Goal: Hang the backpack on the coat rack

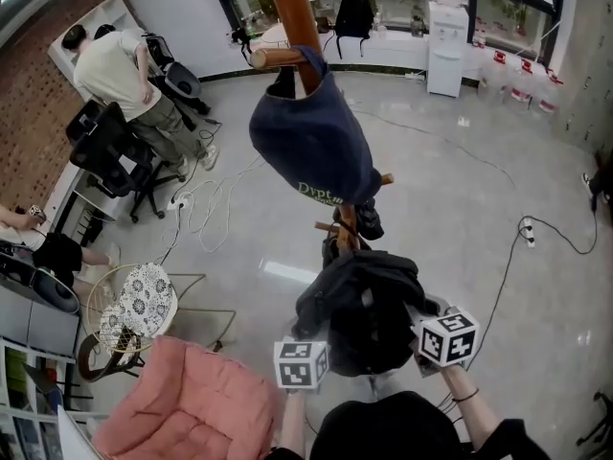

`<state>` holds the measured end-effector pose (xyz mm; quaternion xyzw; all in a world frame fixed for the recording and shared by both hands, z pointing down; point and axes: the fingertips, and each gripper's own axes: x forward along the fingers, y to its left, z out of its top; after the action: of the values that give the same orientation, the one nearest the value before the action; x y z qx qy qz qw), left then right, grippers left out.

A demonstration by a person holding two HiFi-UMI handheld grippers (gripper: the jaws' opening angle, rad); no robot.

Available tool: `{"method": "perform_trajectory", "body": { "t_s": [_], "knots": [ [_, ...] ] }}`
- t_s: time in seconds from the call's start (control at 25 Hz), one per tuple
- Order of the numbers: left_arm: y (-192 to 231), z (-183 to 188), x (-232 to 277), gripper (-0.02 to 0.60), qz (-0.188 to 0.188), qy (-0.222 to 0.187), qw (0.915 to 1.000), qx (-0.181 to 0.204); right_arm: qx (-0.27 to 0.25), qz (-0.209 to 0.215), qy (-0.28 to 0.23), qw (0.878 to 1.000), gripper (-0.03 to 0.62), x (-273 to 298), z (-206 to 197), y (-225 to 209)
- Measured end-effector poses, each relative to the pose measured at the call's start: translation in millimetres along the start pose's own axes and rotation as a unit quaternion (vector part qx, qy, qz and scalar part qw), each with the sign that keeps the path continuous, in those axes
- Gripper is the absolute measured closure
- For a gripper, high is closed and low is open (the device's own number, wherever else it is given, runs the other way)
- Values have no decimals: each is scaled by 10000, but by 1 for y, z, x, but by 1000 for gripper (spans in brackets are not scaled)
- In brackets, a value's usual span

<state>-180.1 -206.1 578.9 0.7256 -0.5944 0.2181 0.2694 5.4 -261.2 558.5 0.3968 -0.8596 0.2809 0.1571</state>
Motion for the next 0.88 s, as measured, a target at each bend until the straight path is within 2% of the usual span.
{"method": "perform_trajectory", "body": {
  "t_s": [0.48,0.88],
  "knots": [
    [13,-8,51,454,-158,330,9990,242,86,-297,-22,9995,569,39,-11,-27],
    [17,-20,76,453,-180,590,9978,242,137,-448,106,9988,568,58,-24,-44]
  ]
}}
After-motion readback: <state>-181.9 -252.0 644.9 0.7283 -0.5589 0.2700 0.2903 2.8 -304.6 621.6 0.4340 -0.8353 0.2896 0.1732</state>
